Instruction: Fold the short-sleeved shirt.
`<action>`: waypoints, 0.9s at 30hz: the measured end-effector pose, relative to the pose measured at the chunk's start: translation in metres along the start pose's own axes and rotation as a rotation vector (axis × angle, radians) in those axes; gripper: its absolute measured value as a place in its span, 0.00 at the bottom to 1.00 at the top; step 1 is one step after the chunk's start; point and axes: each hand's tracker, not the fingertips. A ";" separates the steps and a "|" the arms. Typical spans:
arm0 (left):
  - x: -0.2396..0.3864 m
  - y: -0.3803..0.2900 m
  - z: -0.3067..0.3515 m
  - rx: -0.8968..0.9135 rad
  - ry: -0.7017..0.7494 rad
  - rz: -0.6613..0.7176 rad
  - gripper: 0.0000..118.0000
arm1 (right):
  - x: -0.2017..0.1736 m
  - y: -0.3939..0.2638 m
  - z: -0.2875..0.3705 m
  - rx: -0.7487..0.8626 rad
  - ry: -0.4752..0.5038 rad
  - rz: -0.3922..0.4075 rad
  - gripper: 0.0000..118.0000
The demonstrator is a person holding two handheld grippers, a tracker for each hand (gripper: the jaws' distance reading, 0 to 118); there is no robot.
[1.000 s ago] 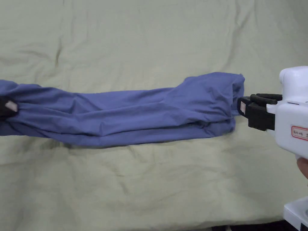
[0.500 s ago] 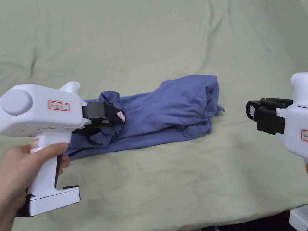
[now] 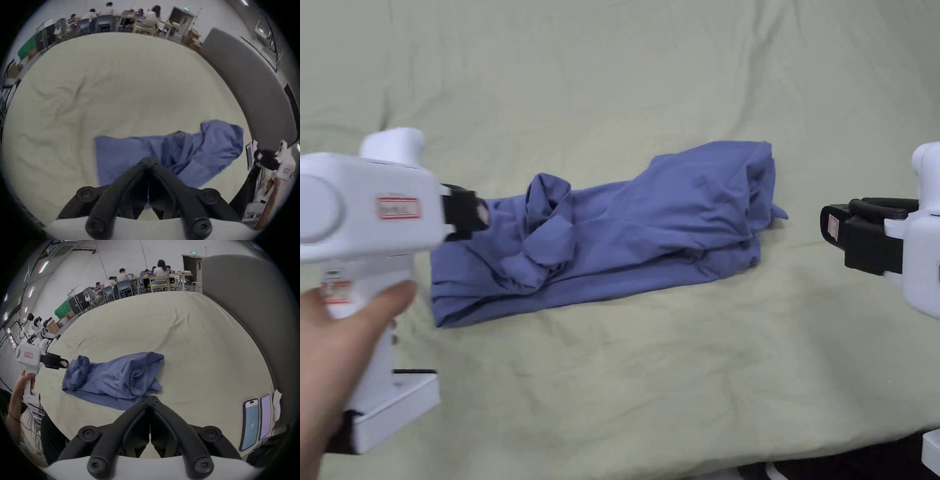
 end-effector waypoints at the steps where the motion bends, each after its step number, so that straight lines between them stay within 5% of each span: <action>1: 0.015 -0.001 -0.019 -0.034 0.006 -0.028 0.00 | 0.000 0.000 0.000 -0.003 -0.009 0.003 0.02; 7: 0.100 -0.014 -0.058 -0.118 -0.046 -0.200 0.00 | 0.010 -0.003 0.004 -0.014 -0.039 -0.005 0.02; 13: 0.132 -0.010 -0.062 -0.133 -0.269 -0.170 0.00 | 0.015 -0.004 0.007 -0.012 -0.045 -0.019 0.02; 23: 0.011 -0.011 0.016 0.024 -0.664 0.258 0.04 | 0.004 -0.006 0.015 -0.005 -0.005 -0.032 0.02; 26: -0.062 -0.028 0.025 0.035 -0.691 0.375 0.82 | -0.007 -0.009 0.013 -0.017 0.027 -0.024 0.02; 27: -0.086 -0.035 0.027 0.062 -0.650 0.399 0.86 | -0.010 -0.009 0.012 -0.023 0.029 -0.018 0.02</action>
